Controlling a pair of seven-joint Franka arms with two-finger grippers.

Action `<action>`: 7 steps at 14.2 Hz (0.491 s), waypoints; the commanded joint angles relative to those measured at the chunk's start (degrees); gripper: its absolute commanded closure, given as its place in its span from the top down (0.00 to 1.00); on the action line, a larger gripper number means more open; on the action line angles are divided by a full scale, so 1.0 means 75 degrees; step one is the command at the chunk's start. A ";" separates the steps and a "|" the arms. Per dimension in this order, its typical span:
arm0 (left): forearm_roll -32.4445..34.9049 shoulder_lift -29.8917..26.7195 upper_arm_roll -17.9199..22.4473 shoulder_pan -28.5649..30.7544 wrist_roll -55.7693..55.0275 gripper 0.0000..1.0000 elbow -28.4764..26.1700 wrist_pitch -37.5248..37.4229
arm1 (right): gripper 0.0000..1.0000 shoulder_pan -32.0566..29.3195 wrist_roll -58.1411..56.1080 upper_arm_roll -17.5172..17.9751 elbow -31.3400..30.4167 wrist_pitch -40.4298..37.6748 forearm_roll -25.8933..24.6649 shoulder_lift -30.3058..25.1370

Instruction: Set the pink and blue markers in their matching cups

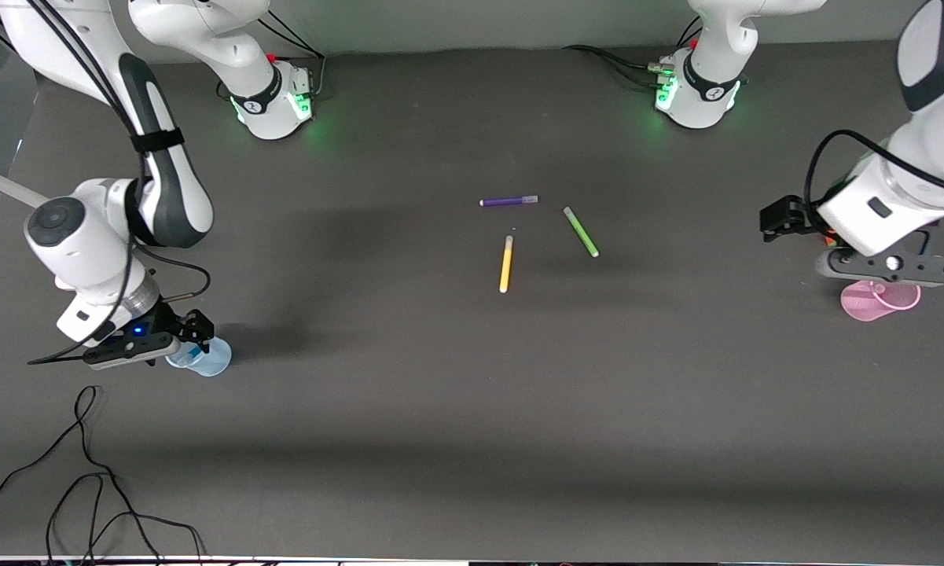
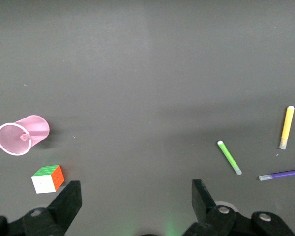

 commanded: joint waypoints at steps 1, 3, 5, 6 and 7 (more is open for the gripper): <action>0.0110 -0.0640 0.0110 0.0281 0.0239 1.00 -0.1121 0.0891 | 1.00 0.0148 -0.0114 0.0029 0.0709 -0.1596 0.0327 -0.0391; 0.0110 -0.1028 0.0110 0.0318 0.0311 1.00 -0.1721 0.1399 | 1.00 0.0301 -0.0044 0.0018 0.1214 -0.2698 0.0351 -0.0754; 0.0133 -0.1041 0.0064 0.0282 0.0042 1.00 -0.1676 0.1237 | 1.00 0.0313 0.0062 0.0029 0.1904 -0.3893 0.0339 -0.0977; 0.0134 -0.1041 0.0075 0.0317 -0.0098 1.00 -0.1664 0.1155 | 1.00 0.0336 0.0120 0.0041 0.2383 -0.4676 0.0339 -0.1025; 0.0134 -0.1029 0.0098 0.0329 -0.0135 1.00 -0.1653 0.1119 | 1.00 0.0337 0.0213 0.0041 0.2864 -0.5415 0.0339 -0.1037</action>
